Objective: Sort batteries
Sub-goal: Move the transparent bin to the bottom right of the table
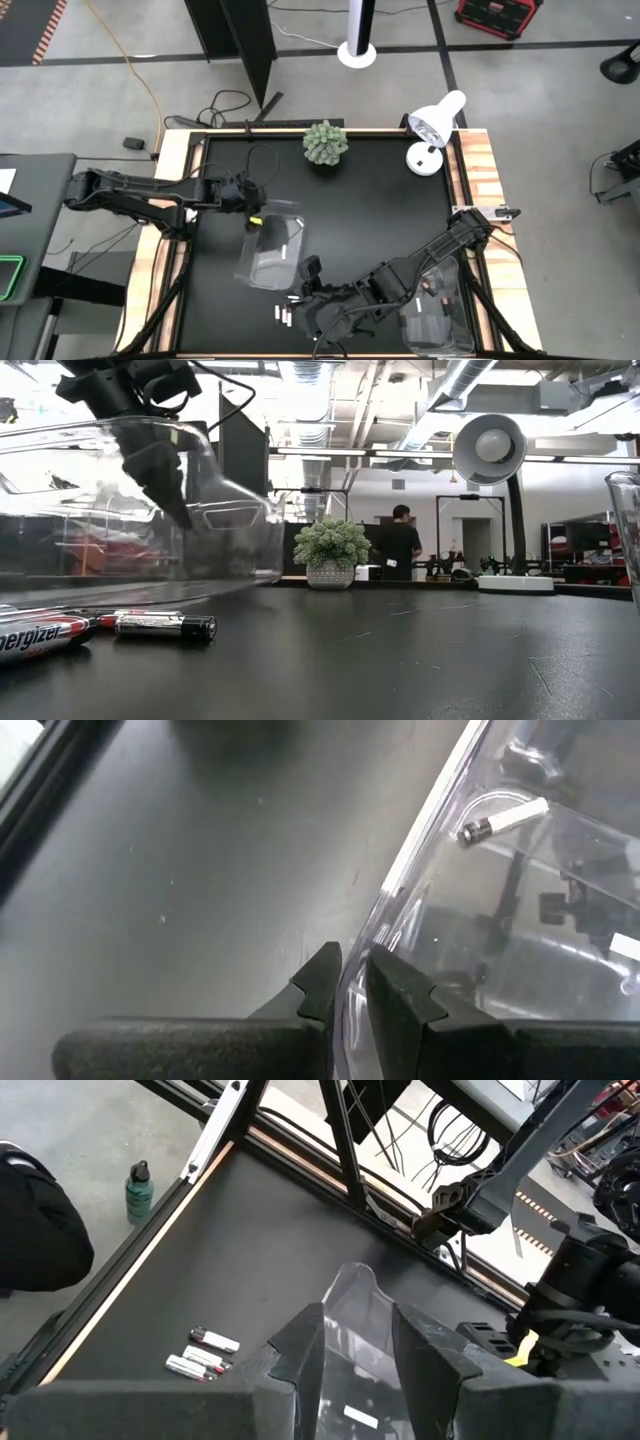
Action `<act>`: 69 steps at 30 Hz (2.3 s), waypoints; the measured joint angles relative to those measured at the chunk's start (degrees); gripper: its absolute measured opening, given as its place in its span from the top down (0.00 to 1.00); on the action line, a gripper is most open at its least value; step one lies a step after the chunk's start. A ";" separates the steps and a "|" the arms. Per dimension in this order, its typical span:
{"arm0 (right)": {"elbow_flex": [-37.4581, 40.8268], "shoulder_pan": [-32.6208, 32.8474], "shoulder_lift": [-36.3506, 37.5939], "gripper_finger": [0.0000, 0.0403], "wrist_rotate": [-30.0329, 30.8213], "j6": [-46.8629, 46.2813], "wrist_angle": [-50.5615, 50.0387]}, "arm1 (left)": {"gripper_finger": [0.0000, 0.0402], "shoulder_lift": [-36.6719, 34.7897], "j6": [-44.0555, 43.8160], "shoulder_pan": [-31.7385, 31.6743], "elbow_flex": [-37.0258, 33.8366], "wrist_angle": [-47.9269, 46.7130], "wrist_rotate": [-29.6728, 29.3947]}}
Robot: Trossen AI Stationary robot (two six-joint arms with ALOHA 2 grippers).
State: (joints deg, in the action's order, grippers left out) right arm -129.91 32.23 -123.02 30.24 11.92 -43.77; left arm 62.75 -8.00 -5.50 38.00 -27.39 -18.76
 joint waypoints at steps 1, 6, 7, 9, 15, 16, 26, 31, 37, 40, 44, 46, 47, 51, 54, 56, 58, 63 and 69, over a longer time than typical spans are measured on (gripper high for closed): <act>0.00 0.00 0.00 0.67 0.00 0.00 0.00 | 0.90 0.01 -0.18 0.00 0.00 0.70 -0.04; 0.00 0.00 0.00 0.67 0.00 0.00 0.00 | 0.90 0.57 -1.13 0.00 0.00 3.98 -0.01; 0.00 0.00 0.00 0.67 0.00 -0.03 0.02 | 0.90 1.02 -1.17 0.02 0.00 5.14 0.01; 0.00 0.00 0.00 0.67 0.00 -0.20 0.02 | 0.90 1.61 -1.75 0.02 0.00 6.64 0.36; 0.00 0.00 0.00 0.67 0.00 -1.26 -0.12 | 0.91 7.03 -2.95 0.00 0.00 12.88 3.53; 0.00 0.00 0.00 0.67 0.00 -1.37 -0.17 | 0.91 8.20 -3.12 0.00 0.00 14.20 4.18; 0.00 0.40 0.00 0.67 -0.02 -2.93 -1.33 | 0.90 18.69 -5.36 0.02 2.16 25.52 8.69; 0.00 0.81 0.00 0.67 -0.02 -2.95 -1.31 | 0.90 22.37 -5.35 0.67 6.22 25.23 10.13; 0.00 1.14 0.00 0.67 -0.02 -3.13 -1.89 | 0.90 27.06 -5.32 2.72 11.30 25.06 10.90; 0.00 1.14 0.00 0.67 -0.02 -3.61 -2.60 | 0.90 29.53 -5.30 3.83 14.01 25.01 11.03; 0.00 1.14 0.00 0.67 -0.02 -3.98 -2.73 | 0.90 32.32 -5.14 4.77 17.10 24.93 11.05; 0.00 1.18 0.00 0.67 -0.02 -4.03 -2.73 | 0.90 33.12 -5.17 4.91 18.34 24.17 11.07; 0.00 1.25 0.00 0.67 -0.02 -4.07 -2.73 | 0.90 33.33 -5.19 4.92 18.87 23.58 11.05; 0.00 1.52 0.00 0.67 -0.02 -4.11 -2.87 | 0.87 33.76 -5.30 4.96 19.69 22.88 11.03; 0.00 1.67 0.00 0.67 -0.02 -4.61 -3.56 | 0.84 33.78 -5.66 4.98 19.69 22.94 11.04; 0.00 1.70 0.00 0.67 -0.02 -4.61 -3.80 | 0.80 33.82 -6.26 4.98 19.67 22.97 11.03; 0.00 1.68 0.00 0.67 -0.02 -4.61 -3.82 | 0.76 33.83 -6.28 5.11 19.67 23.12 11.02; 0.00 1.66 0.00 0.67 0.00 -4.59 -3.83 | 0.62 33.82 -6.18 5.57 19.67 23.35 10.96; 0.00 1.74 0.00 0.67 0.00 -4.74 -4.13 | 0.46 33.14 -4.22 6.15 19.65 24.24 10.77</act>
State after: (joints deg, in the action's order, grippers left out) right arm -129.91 33.96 -123.02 30.24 7.18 -47.90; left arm 95.89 -12.22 0.65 57.65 -3.15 -7.99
